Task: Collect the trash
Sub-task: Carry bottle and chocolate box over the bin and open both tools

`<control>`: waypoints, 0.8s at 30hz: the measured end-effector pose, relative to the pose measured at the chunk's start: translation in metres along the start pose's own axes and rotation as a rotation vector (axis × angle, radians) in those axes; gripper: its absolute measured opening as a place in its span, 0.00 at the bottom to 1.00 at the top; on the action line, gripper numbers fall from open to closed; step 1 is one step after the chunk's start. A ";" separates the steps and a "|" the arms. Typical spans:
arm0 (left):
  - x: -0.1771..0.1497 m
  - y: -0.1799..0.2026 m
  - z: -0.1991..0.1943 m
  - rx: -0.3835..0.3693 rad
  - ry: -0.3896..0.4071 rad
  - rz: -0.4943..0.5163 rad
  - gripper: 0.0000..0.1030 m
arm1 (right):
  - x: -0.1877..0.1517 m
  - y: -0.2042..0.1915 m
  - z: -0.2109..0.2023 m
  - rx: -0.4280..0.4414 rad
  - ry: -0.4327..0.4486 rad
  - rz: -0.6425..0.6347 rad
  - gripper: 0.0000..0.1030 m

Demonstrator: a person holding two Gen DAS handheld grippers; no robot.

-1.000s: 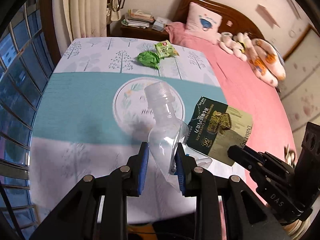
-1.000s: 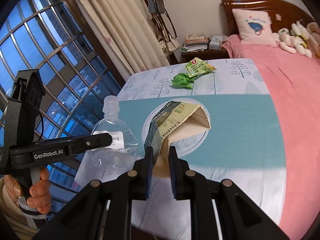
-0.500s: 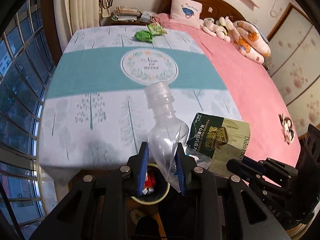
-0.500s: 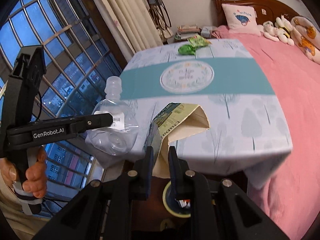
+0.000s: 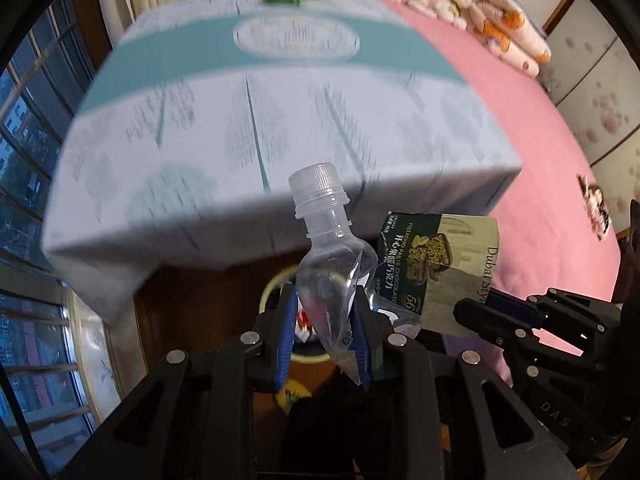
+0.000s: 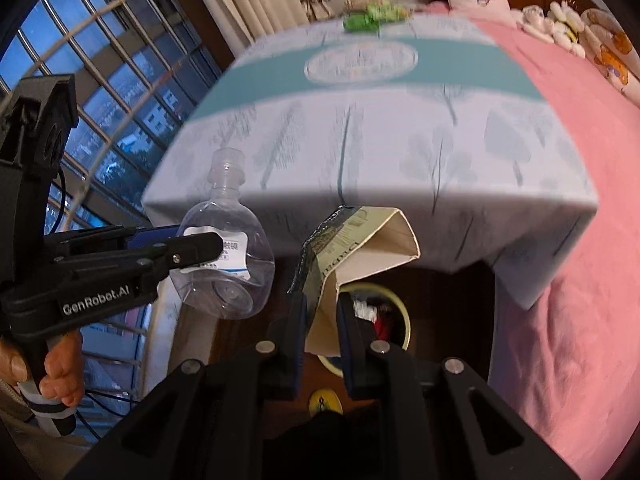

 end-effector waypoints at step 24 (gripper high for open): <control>-0.084 -0.067 0.280 0.151 -0.204 -0.052 0.53 | -0.131 0.073 0.290 -0.037 -0.298 0.110 0.21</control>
Point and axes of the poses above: each gripper's, at about its wrist camera, not at the fingertips, and z roughly the way its jaws point, y to its right, x to its top, the point moved 8 cm from there along z, roughly the way its jaws point, and after that the axes turned 7 degrees about -z, right-handed, at the moved point
